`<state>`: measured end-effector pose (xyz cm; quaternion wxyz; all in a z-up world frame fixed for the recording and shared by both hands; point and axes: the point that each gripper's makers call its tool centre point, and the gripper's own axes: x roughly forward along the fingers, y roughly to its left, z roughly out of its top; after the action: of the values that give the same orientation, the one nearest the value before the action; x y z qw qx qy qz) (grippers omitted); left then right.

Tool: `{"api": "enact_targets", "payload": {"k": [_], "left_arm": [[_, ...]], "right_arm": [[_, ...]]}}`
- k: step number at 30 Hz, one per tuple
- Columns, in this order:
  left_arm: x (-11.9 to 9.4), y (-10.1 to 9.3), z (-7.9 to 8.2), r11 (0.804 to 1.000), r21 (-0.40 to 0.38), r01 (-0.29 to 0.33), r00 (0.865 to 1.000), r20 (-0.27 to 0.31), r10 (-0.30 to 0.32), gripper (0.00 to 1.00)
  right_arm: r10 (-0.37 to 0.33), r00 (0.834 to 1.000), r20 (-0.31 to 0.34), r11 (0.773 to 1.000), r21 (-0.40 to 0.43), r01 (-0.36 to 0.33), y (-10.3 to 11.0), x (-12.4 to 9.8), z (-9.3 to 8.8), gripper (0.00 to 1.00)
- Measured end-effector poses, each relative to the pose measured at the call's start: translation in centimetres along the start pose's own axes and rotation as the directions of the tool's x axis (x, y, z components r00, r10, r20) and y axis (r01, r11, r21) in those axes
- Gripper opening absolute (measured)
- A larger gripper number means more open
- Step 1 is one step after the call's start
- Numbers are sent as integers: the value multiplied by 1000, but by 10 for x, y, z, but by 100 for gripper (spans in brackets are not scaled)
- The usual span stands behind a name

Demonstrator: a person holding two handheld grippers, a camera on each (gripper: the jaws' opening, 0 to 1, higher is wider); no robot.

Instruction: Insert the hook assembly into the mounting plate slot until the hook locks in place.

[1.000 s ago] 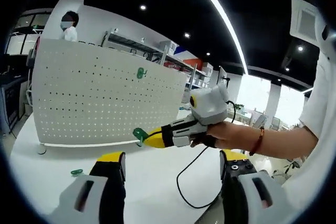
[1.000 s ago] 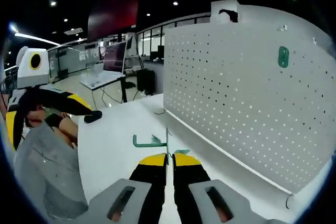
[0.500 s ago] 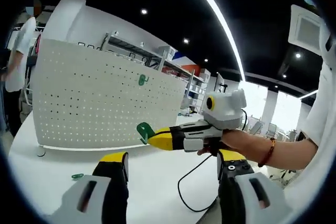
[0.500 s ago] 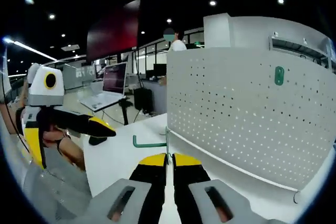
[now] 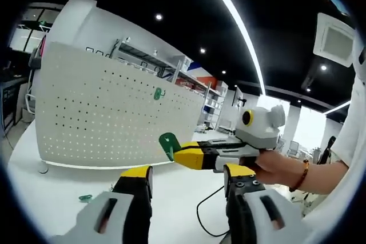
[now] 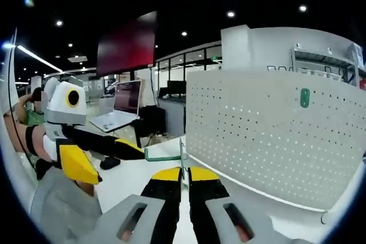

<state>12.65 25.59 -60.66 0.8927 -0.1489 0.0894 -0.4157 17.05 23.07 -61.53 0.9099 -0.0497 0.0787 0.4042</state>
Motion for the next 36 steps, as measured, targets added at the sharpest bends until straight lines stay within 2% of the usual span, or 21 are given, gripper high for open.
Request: {"api": "enact_targets", "payload": {"k": [9, 17, 23, 31, 36], "left_arm": [[3, 7, 10, 998, -68, 2, 998, 59, 2, 33], [7, 11, 19, 981, -192, 39, 994, 105, -19, 20], [9, 15, 25, 972, -229, 44, 991, 134, -13, 14], [10, 14, 26, 967, -247, 53, 990, 139, -18, 5], [9, 15, 26, 969, -246, 39, 989, 147, -2, 5]], "right_arm": [[-22, 999, 41, 1000, 11, 22, 8, -4, 12, 3], [-38, 997, 68, 999, 20, 37, 13, -6, 17, 3], [-42, 995, 96, 999, 34, 38, 17, -4, 21, 3], [-29, 993, 115, 998, 56, 23, 26, 2, 24, 3], [-49, 989, 137, 996, 87, 38, 26, 3, 24, 3]]}}
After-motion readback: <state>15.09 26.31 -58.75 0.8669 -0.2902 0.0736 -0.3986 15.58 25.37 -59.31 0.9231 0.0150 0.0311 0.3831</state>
